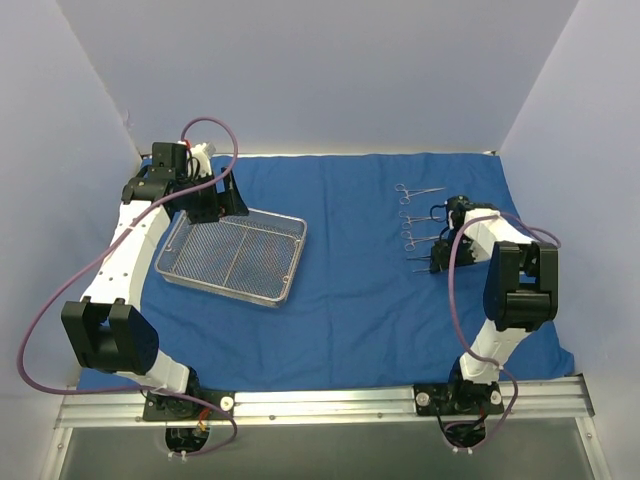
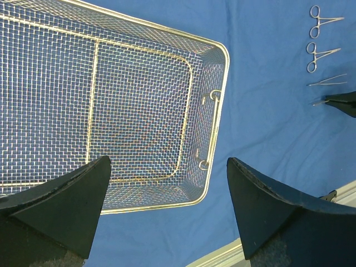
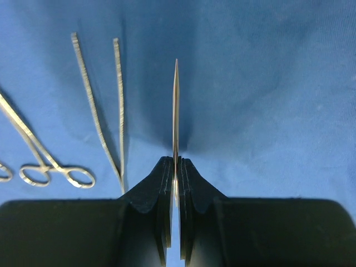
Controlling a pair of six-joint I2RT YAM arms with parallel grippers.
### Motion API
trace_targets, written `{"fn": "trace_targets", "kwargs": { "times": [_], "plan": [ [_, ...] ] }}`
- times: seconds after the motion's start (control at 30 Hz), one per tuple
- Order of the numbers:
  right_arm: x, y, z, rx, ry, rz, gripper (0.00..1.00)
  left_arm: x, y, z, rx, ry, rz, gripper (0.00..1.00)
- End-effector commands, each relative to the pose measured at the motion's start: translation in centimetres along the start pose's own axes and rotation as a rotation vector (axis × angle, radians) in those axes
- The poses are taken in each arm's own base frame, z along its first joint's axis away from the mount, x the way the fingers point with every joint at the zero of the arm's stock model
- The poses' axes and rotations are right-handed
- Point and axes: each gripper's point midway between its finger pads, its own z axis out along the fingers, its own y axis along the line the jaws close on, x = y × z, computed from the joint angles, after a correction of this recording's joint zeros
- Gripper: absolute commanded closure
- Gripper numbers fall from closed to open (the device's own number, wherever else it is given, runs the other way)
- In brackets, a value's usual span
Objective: Open and lay out the surgical kit
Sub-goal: Place the medical item in the surgical kit, then reset both arms
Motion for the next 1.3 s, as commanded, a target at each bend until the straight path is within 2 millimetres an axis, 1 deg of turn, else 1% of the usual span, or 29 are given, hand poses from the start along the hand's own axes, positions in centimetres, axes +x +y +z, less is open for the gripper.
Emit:
{"fn": "trace_targets", "kwargs": {
  "times": [0.0,0.07,0.27,0.3,0.37,0.4,0.47,0.5,0.57,0.6,0.67,0.7,0.73,0.77,0.8,0.83,0.87,0.9,0.93,0.97,1.0,1.03,1.07,1.1,1.13,1.17,1.23,1.27],
  "plan": [
    [0.0,-1.7,0.6,0.067,-0.009,0.013,1.00,-1.2,-0.4,-0.9,0.020,-0.033,0.019,0.06],
    [0.0,-2.1,0.7,0.071,-0.010,0.011,1.00,-1.2,-0.3,-0.8,0.019,-0.033,0.018,0.06],
    [0.2,-2.1,1.5,0.075,0.000,0.008,1.00,-1.0,-0.2,-0.6,0.018,-0.028,0.013,0.06],
    [0.2,-2.1,1.4,0.075,0.000,0.003,0.95,-1.0,-0.2,-0.7,0.019,-0.028,0.012,0.06],
    [0.2,-2.1,1.5,0.080,-0.004,-0.005,0.91,-1.0,-0.2,-0.6,0.021,-0.026,0.011,0.06],
    [0.1,-2.1,1.5,0.080,-0.007,-0.008,0.85,-0.9,-0.2,-0.5,0.024,-0.025,0.011,0.06],
    [0.1,-2.2,1.6,0.082,-0.005,-0.010,0.80,-0.8,-0.1,-0.5,0.022,-0.023,0.010,0.06],
    [0.2,-2.3,1.6,0.085,-0.006,-0.014,0.76,-0.8,-0.1,-0.5,0.022,-0.021,0.010,0.06],
    [0.1,-2.4,1.5,0.087,-0.009,-0.020,0.71,-0.8,-0.1,-0.5,0.023,-0.022,0.010,0.06],
    [0.1,-2.5,1.4,0.090,-0.008,-0.023,0.66,-0.8,-0.1,-0.5,0.023,-0.023,0.009,0.06],
    [-0.1,-2.4,1.0,0.086,-0.011,-0.035,0.62,-0.7,-0.1,-0.5,0.026,-0.022,0.009,0.06],
    [0.0,-2.7,0.8,0.093,-0.008,-0.041,0.57,-0.6,-0.1,-0.4,0.027,-0.021,0.007,0.06],
    [0.0,-2.7,0.5,0.091,-0.009,-0.044,0.55,-0.6,-0.1,-0.4,0.028,-0.021,0.008,0.06],
    [-0.1,-2.6,-0.1,0.078,-0.010,-0.042,0.54,-0.6,-0.1,-0.4,0.030,-0.023,0.006,0.06],
    [-0.2,-2.5,-0.4,0.069,-0.013,-0.047,0.50,-0.6,-0.1,-0.3,0.034,-0.022,0.003,0.06],
    [-0.2,-2.5,-0.8,0.063,-0.014,-0.052,0.48,-0.5,-0.2,-0.3,0.037,-0.021,0.001,0.06],
    [-0.3,-2.3,-1.7,0.041,-0.020,-0.059,0.46,-0.4,-0.2,-0.3,0.038,-0.020,0.000,0.06],
    [-0.6,-1.6,-2.7,0.015,-0.035,-0.082,0.42,-0.4,-0.2,-0.3,0.040,-0.020,-0.002,0.06],
    [-0.4,-1.5,-3.5,0.007,-0.045,-0.116,0.39,-0.3,-0.3,-0.4,0.045,-0.021,-0.007,0.06],
    [-0.4,-0.9,-4.5,-0.023,-0.060,-0.150,0.34,-0.2,-0.4,-0.4,0.048,-0.020,-0.011,0.06],
    [-0.8,0.1,-5.8,-0.059,-0.089,-0.185,0.20,-0.1,-0.5,-0.4,0.055,-0.022,-0.020,0.06],
    [0.8,0.5,-6.6,-0.079,-0.100,-0.321,0.12,0.2,-0.8,-0.5,0.073,-0.017,-0.024,0.06],
    [1.5,0.7,-6.7,-0.073,-0.110,-0.393,0.01,0.8,-0.7,-0.3,0.077,-0.003,-0.036,0.06],
    [2.0,0.7,-7.5,-0.062,-0.127,-0.458,0.00,1.0,-0.8,-0.3,0.085,-0.004,-0.042,0.06],
    [2.1,0.6,-7.7,-0.043,-0.166,-0.548,0.00,1.3,-1.0,-0.4,0.093,0.000,-0.047,0.06],
    [3.8,0.5,-7.8,-0.040,-0.178,-0.639,0.00,2.1,-0.8,-0.1,0.092,0.019,-0.061,0.06],
    [5.3,1.2,-8.5,-0.087,-0.213,-0.739,0.00,2.6,-0.8,0.2,0.097,0.020,-0.079,0.06],
    [6.8,1.1,-9.2,-0.130,-0.223,-0.816,0.00,2.9,-0.9,0.3,0.109,0.031,-0.088,0.06]
  ]
}}
